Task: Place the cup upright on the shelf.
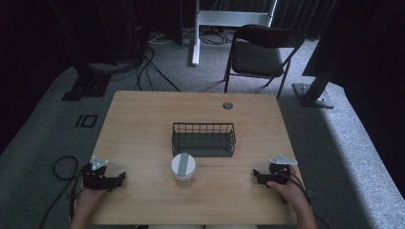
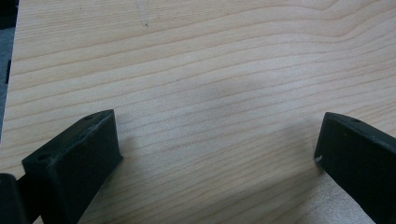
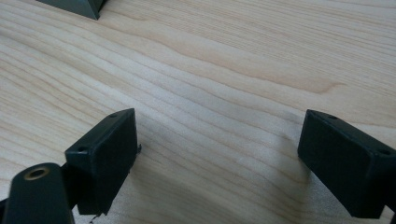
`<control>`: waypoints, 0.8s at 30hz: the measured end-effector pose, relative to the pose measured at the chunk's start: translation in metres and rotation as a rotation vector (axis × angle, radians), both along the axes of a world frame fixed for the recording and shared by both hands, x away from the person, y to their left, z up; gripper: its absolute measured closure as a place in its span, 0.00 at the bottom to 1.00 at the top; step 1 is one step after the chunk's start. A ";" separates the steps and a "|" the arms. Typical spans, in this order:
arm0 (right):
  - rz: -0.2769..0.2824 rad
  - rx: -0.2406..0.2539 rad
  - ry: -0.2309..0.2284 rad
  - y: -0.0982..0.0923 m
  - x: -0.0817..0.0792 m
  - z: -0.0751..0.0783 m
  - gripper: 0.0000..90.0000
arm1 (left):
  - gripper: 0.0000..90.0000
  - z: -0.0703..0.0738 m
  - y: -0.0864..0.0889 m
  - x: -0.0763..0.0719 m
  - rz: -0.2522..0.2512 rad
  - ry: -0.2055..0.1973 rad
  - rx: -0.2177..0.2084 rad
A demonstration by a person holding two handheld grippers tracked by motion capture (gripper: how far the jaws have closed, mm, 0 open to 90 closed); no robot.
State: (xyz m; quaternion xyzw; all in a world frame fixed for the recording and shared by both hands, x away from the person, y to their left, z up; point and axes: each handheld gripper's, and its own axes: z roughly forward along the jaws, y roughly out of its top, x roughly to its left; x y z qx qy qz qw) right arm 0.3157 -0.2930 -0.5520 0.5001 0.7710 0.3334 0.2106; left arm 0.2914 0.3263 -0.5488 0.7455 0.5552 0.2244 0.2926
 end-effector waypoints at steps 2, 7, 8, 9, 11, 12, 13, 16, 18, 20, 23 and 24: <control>0.000 0.000 0.000 0.000 0.000 0.000 0.13 | 0.00 0.000 0.000 0.000 0.000 0.000 0.000; 0.000 0.000 0.000 0.000 0.000 0.000 0.13 | 0.00 0.000 0.000 0.000 0.000 0.000 0.000; 0.000 0.000 0.000 0.000 0.000 0.000 0.13 | 0.00 0.000 0.000 0.000 0.000 0.000 0.000; 0.000 0.000 0.001 0.000 0.000 0.000 0.13 | 0.00 0.000 0.000 0.000 0.000 0.000 0.000; 0.000 -0.001 0.000 0.000 0.000 0.000 0.13 | 0.00 0.000 0.000 0.000 0.000 0.000 0.000; 0.000 -0.001 0.001 0.000 0.000 0.000 0.13 | 0.00 0.000 0.000 0.000 0.000 0.000 0.000; 0.000 -0.001 0.001 0.000 0.000 0.000 0.13 | 0.00 0.000 0.000 0.000 0.000 0.000 0.000; 0.000 -0.001 0.000 0.000 0.000 0.000 0.13 | 0.00 0.000 0.000 0.000 0.000 0.000 0.000; -0.001 0.000 0.000 0.000 0.000 0.000 0.13 | 0.00 0.000 0.000 0.000 0.000 0.000 0.000; -0.003 0.000 0.000 0.000 0.000 0.000 0.13 | 0.00 0.000 0.000 0.000 0.000 0.001 0.000; -0.006 -0.001 -0.001 0.001 0.001 0.000 0.13 | 0.00 0.000 0.000 0.000 0.000 0.001 -0.001; -0.012 0.000 -0.002 0.001 0.002 0.000 0.13 | 0.00 0.000 0.000 0.000 0.000 0.001 0.000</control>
